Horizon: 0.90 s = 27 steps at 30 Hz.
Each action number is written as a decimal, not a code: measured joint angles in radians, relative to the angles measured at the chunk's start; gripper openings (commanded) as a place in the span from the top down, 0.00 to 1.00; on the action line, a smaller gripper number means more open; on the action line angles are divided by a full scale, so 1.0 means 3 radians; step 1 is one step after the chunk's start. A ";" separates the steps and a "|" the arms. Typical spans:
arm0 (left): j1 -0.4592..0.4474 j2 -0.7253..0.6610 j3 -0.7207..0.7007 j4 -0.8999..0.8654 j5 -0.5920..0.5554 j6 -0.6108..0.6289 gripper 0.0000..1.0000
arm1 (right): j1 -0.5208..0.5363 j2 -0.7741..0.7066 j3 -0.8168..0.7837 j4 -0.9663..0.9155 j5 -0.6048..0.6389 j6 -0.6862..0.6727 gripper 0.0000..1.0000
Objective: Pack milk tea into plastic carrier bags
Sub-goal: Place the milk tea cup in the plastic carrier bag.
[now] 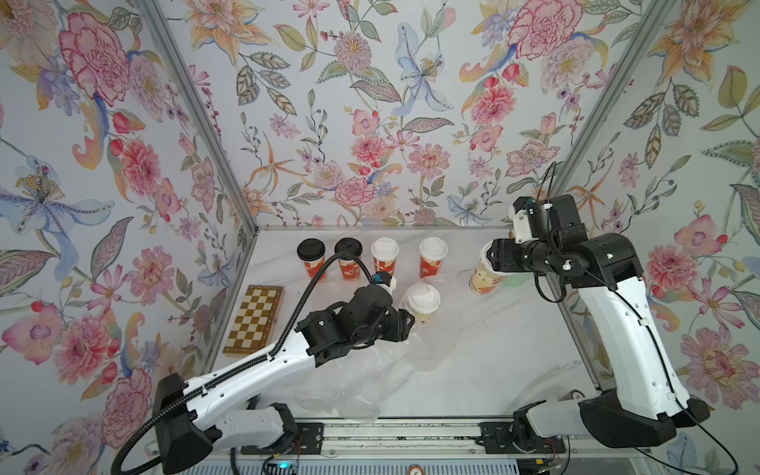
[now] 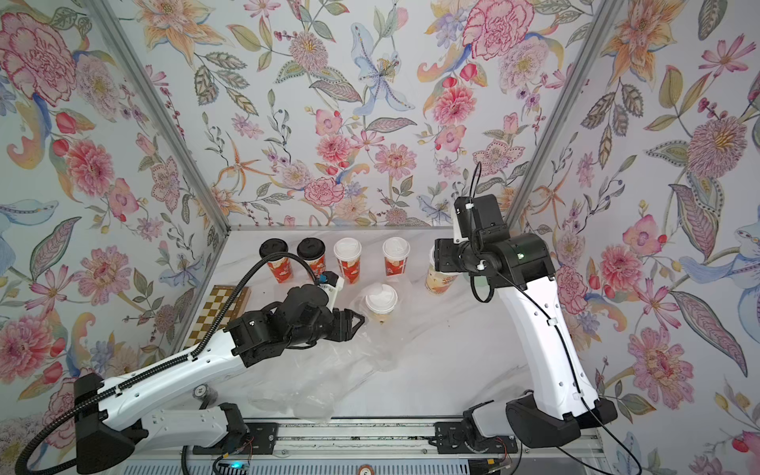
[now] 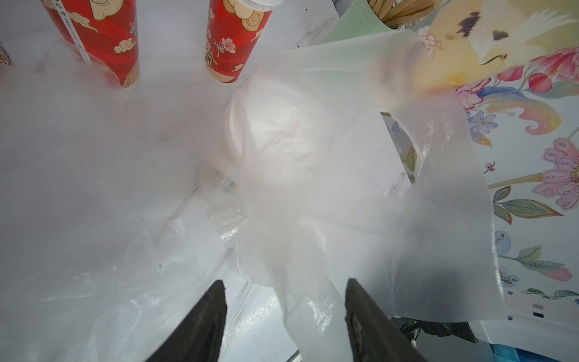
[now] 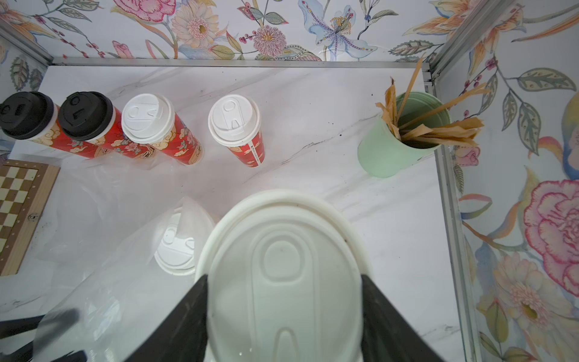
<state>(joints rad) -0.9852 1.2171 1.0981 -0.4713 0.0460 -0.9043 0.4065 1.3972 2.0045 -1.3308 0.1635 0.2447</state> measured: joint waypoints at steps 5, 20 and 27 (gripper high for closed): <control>-0.0050 0.0000 0.0000 -0.0032 -0.0001 0.0000 0.35 | 0.0221 0.0066 0.0473 -0.0298 0.0058 0.0060 0.49; -0.0228 -0.0003 0.0000 -0.0076 0.0014 0.0009 0.39 | 0.1061 0.0343 0.1593 -0.0870 0.0009 0.0169 0.49; -0.0252 -0.0003 0.0000 -0.0074 0.0015 -0.0005 0.57 | 0.1369 0.0356 0.1635 -0.0902 -0.0238 0.0167 0.49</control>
<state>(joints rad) -1.0607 1.2163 1.0981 -0.4934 0.0505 -0.9058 0.8173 1.5040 2.4950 -1.6012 0.0921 0.2947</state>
